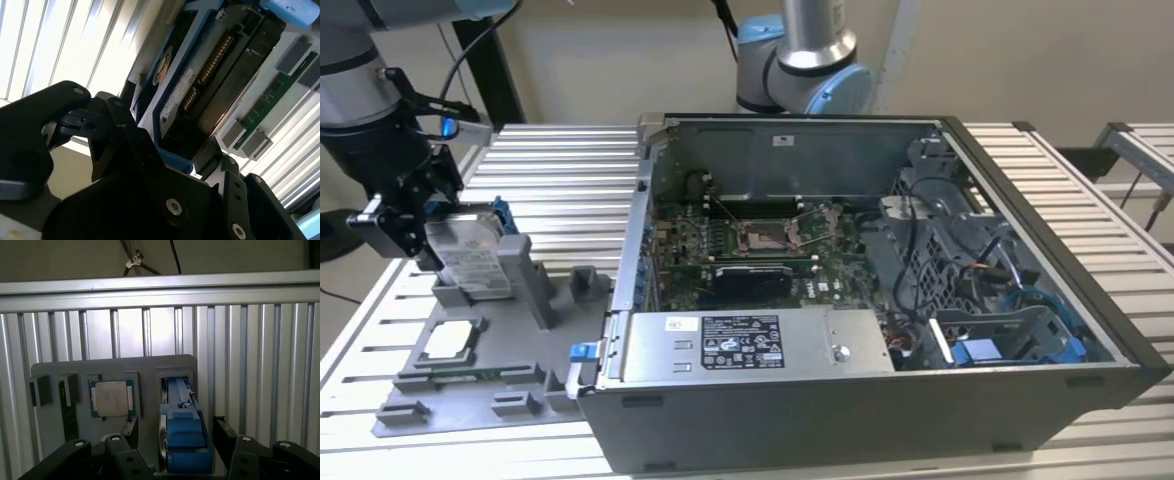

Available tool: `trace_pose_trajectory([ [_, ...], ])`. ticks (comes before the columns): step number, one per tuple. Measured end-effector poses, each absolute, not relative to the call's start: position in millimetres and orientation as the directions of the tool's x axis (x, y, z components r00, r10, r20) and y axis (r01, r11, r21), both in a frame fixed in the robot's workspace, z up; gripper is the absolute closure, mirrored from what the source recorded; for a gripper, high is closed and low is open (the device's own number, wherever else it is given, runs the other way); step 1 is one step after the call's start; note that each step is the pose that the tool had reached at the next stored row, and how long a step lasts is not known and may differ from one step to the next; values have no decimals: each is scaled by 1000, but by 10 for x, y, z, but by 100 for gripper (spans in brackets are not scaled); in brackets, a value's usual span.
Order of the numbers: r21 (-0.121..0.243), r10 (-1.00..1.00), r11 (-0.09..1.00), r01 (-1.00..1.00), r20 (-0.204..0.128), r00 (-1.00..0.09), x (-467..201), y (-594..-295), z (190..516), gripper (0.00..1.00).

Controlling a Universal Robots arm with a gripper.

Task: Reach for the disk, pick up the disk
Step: 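Pick up the disk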

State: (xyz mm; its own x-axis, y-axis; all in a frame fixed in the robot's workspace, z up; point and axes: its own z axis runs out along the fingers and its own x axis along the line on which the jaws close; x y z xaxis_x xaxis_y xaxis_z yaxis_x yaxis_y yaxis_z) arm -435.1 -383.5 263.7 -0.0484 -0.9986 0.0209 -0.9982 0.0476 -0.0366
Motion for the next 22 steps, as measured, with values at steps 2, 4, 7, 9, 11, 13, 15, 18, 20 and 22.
trace_pose_trajectory([
  [2,-37,-999,47,-998,21,-48,-4351,-3836,2637,100],
  [4,-37,-999,48,-998,21,-48,-4351,-3835,2637,100],
  [7,-37,-999,48,-998,21,-48,-4351,-3835,2637,100],
  [9,-37,-999,48,-998,21,-48,-4351,-3835,2637,100],
  [11,-37,-999,48,-998,21,-48,-4351,-3836,2637,100],
  [13,-37,-999,48,-998,21,-48,-4351,-3835,2637,100],
  [15,-37,-999,48,-998,21,-48,-4351,-3835,2637,100],
  [18,-37,-999,48,-998,21,-48,-4351,-3836,2637,100],
  [20,-37,-999,48,-998,21,-48,-4351,-3835,2637,100],
  [22,-37,-999,48,-998,21,-48,-4352,-3836,2643,100],
])
